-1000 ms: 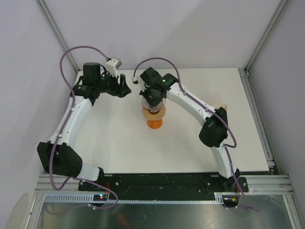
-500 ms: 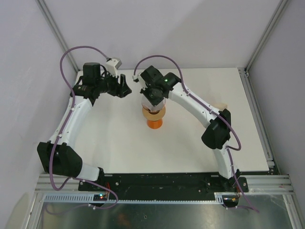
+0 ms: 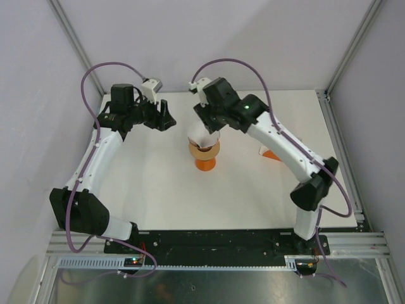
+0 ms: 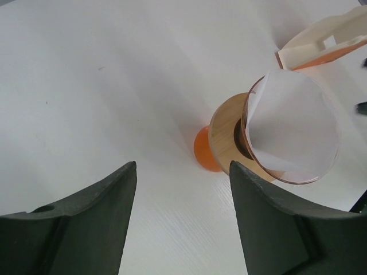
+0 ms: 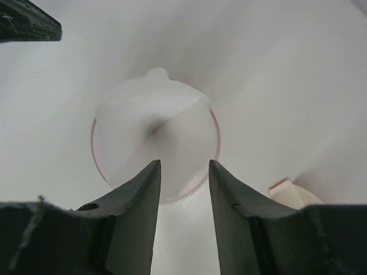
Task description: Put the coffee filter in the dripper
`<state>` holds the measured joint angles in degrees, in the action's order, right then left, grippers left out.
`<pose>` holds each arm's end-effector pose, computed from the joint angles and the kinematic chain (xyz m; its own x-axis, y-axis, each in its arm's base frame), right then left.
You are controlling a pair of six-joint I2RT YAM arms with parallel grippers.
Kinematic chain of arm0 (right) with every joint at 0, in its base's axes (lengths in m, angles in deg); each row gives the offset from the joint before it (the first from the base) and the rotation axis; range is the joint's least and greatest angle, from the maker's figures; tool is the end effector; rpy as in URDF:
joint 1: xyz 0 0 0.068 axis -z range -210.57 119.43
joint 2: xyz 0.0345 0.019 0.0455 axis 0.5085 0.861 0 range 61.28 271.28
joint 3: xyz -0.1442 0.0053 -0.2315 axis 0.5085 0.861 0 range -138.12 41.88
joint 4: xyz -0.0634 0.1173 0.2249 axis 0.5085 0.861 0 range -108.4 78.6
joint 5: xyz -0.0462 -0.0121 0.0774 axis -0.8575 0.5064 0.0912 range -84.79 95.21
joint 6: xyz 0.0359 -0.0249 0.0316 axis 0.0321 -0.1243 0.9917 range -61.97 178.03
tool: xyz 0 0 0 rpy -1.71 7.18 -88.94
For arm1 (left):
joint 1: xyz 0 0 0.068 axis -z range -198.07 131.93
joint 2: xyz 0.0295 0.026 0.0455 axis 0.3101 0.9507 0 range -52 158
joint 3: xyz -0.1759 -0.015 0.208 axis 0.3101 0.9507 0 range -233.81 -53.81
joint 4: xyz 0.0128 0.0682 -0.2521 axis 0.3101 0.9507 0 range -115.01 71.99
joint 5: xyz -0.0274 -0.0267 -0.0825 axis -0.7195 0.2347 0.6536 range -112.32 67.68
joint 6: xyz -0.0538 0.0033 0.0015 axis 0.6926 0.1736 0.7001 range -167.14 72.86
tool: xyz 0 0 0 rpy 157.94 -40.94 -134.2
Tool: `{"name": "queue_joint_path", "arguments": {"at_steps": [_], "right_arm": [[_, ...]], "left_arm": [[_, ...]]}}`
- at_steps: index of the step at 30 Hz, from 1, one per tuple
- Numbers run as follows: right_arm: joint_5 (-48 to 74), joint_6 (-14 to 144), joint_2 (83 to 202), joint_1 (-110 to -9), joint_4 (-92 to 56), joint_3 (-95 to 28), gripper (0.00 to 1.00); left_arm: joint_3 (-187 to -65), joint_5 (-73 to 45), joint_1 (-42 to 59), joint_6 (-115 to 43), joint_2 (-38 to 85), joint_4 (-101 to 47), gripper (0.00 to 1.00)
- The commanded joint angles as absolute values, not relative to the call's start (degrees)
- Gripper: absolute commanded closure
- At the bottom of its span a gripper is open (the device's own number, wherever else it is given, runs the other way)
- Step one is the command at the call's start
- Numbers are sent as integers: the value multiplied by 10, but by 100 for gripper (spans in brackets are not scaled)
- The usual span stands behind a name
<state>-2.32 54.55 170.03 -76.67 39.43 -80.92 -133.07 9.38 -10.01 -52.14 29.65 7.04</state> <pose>0.2855 0.2900 0.4056 -0.4394 -0.5435 -0.7152 -0.6768 0.7239 -0.1342 0.3092 -0.0627 0.3655 -0.5100 0.1470 -0.8475 0.5950 0.7718 -0.2242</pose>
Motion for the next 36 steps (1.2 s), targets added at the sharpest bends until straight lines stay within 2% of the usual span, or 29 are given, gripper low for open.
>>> {"name": "queue_joint_path", "arguments": {"at_steps": [1,5,11,15,25,36], "right_arm": [[-56,574,1581,-731,298,-722,53],[-26,607,1465,-657,198,-557,40],[10,642,1299,-513,75,-334,19],[12,649,1250,-421,66,-259,11],[22,643,1142,-288,-53,-65,9],[14,629,1071,-271,-150,76,8]], "left_arm": [[-1328,90,-106,-536,272,55,29],[-1315,70,-114,-544,263,42,24],[-1255,48,-153,-531,247,-25,3],[-1185,32,-186,-516,230,-109,1],[-994,13,-262,-477,183,-335,0],[-838,1,-278,-476,166,-503,0]]}}
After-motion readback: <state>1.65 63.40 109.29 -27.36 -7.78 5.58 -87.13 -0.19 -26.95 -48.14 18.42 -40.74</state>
